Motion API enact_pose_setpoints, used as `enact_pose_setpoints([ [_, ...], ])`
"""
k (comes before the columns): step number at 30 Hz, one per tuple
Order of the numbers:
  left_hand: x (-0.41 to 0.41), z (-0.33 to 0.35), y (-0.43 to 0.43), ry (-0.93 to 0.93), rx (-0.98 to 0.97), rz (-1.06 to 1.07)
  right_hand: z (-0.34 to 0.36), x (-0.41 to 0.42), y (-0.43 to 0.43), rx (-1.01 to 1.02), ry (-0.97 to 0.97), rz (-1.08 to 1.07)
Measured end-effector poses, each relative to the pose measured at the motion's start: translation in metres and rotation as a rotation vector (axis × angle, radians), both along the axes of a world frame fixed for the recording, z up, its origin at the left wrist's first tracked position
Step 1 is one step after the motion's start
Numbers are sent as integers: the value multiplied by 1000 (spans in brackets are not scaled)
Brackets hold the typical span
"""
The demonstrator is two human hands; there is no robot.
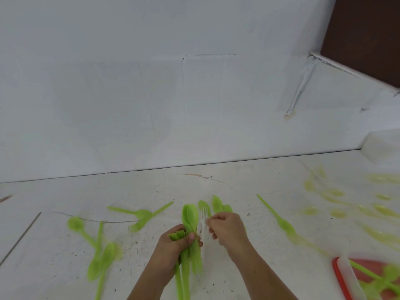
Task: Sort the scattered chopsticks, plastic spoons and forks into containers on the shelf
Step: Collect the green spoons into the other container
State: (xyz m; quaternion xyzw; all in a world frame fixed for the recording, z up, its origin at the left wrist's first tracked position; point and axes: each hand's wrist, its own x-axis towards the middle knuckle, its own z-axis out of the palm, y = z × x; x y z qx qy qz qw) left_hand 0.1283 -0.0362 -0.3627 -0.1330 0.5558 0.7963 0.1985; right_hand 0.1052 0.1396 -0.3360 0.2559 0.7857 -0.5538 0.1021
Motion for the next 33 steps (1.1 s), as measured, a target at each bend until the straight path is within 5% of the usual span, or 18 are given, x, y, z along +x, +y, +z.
enact_pose_setpoints([
  [3, -6, 2, 5, -18, 4, 27, -23, -19, 31, 474, 28, 5],
  [5, -9, 0, 9, -40, 11, 42, -40, -28, 42, 616, -21, 89],
  [16, -14, -6, 21, -75, -82, 63, -56, -45, 45, 724, -11, 291],
  [27, -11, 2, 28, -25, -152, 56, -12, -12, 44, 409, 386, 145],
  [33, -7, 24, 41, 74, -165, 39, 11, 3, 4, 97, 316, 120],
])
